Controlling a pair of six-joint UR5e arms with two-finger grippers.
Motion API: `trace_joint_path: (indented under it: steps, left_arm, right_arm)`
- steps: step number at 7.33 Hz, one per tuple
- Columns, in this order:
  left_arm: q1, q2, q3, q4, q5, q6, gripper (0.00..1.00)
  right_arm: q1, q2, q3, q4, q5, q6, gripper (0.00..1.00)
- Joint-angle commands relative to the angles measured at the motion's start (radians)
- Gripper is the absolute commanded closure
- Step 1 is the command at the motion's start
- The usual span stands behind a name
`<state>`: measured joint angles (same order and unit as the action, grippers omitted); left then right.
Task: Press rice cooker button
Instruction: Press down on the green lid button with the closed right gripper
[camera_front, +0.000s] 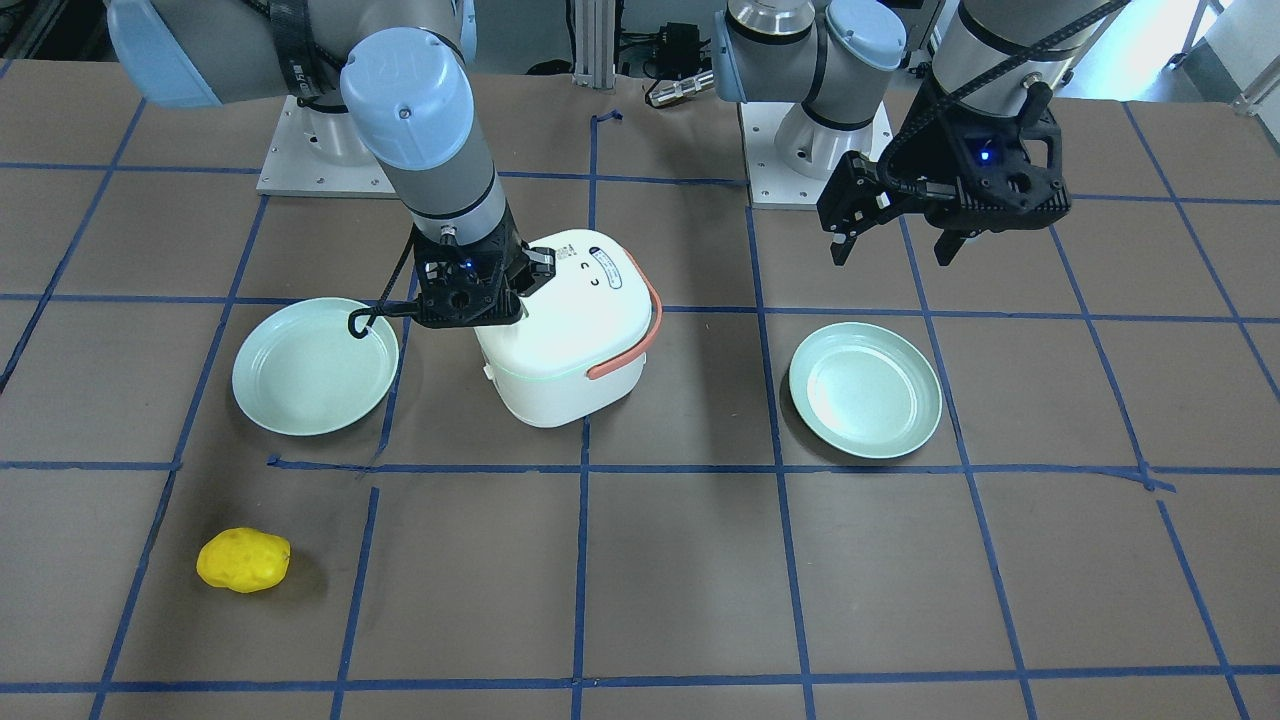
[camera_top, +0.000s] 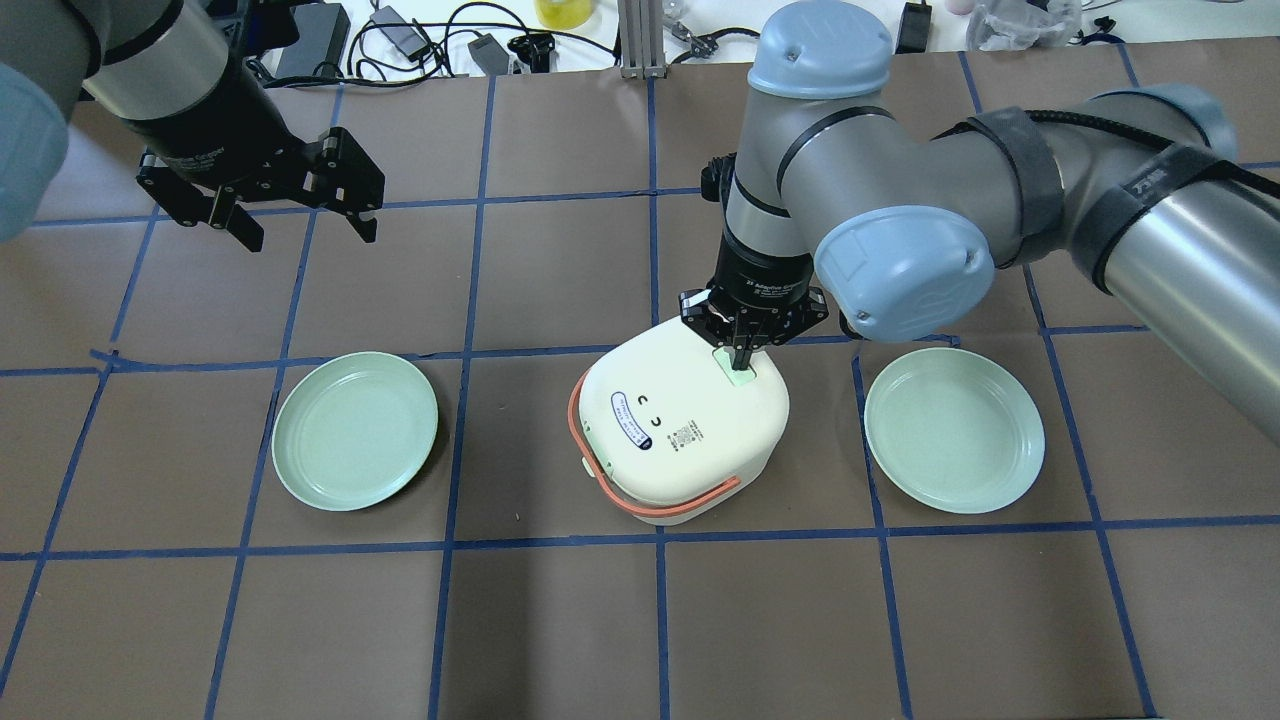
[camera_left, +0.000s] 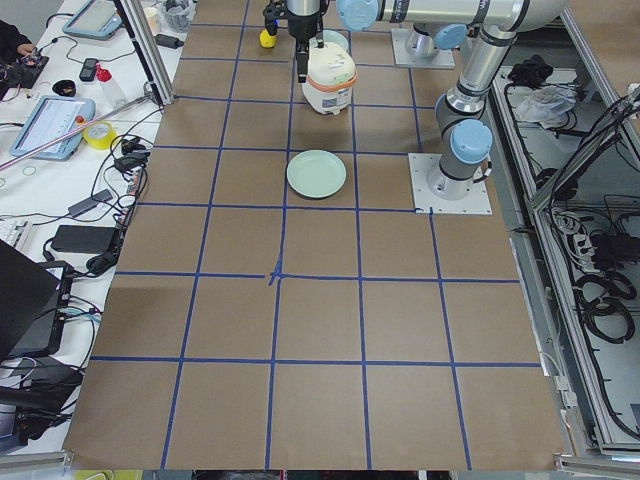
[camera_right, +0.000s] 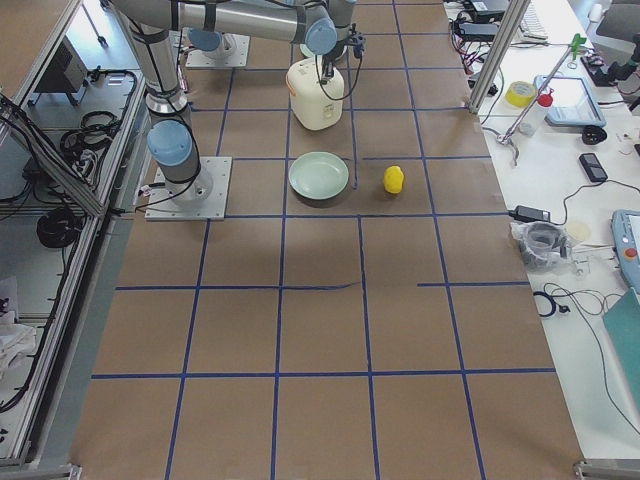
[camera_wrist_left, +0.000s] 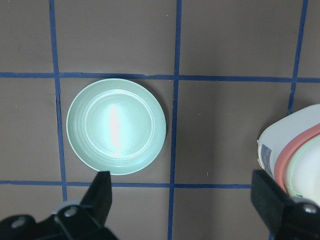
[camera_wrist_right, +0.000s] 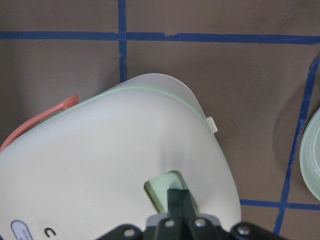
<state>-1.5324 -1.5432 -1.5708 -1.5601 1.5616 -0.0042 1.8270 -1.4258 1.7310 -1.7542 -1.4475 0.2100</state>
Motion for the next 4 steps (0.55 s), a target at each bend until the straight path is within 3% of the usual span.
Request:
trace_joint_path:
  steps: [1,3,4]
  left_arm:
    - [0.0,0.0,0.0,0.0,0.0,0.001,0.0]
    - [0.0,0.0,0.0,0.0,0.0,0.001,0.0]
    - [0.0,0.0,0.0,0.0,0.0,0.0,0.0]
  right_arm:
    - [0.0,-0.004,-0.019,-0.004,0.001,0.009,1.0]
    - [0.0,-0.015,-0.109,-0.002,-0.014,0.119,0.23]
    - [-0.005,-0.013,-0.175,0.013,-0.027,0.203,0.03]
